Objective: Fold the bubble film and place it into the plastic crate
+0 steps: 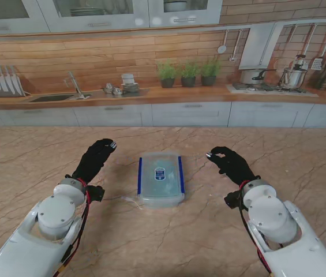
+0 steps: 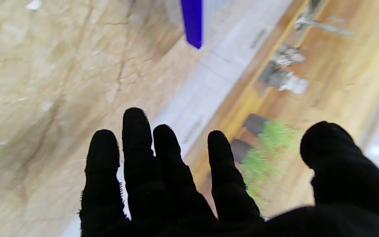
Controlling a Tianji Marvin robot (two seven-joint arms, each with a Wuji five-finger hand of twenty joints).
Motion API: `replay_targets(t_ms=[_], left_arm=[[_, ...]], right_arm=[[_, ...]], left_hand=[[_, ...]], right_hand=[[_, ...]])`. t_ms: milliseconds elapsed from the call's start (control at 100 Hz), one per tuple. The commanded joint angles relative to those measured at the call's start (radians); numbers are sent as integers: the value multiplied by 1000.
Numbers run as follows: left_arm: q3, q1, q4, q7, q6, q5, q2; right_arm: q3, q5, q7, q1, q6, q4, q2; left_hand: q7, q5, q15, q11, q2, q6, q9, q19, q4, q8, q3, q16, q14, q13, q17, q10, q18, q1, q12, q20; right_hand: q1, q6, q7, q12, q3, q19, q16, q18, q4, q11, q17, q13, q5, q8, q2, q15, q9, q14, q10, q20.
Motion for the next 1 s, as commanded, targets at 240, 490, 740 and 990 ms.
replay_targets(t_ms=[240,490,740,990], left_arm=[[-47,131,-70,-120,-251,171,63],[-101,205,-141,-161,-353,263,88],[-114,246,-180,-164,-422,324,97],[-112,267,-195,-151,-491,339,99]], right_arm=[[-4,-64,-26,-102,-327,-9,14],[-9,-98,-91,-147,-513,-2,10],[13,-143,-77,-188,-625,-25,22],[28,-170,-71,-231,-693,-68,28]], left_hand=[[-167,8,-109,-89,-141,-73,37,-205,25,-112,-2,-37,-67,36,63,-53,-84,30,5,-13],[-147,-5,-152,-136,-261,-63,69,-378,17,-120,16,-82,-43,51,138,-30,-133,57,-12,-80],[-81,-14,-150,-144,-306,-70,74,-409,12,-91,60,-96,-41,56,163,-30,-128,55,-8,-94],[-73,-24,-143,-148,-297,-89,71,-418,9,-91,90,-93,-51,57,175,-43,-122,37,-5,-88]], right_hand=[[4,-101,45,2,82,-227,-61,-93,-44,-118,63,25,-58,-17,-222,-192,22,-117,-129,64],[45,-149,63,-3,165,-299,-87,-93,-32,-182,97,49,-96,-28,-378,-289,7,-161,-181,70],[17,-173,53,-12,164,-338,-113,-101,-54,-229,79,41,-121,-52,-386,-361,0,-178,-203,62],[-7,-174,47,-11,152,-343,-112,-98,-65,-241,78,53,-117,-65,-374,-371,20,-176,-203,65]])
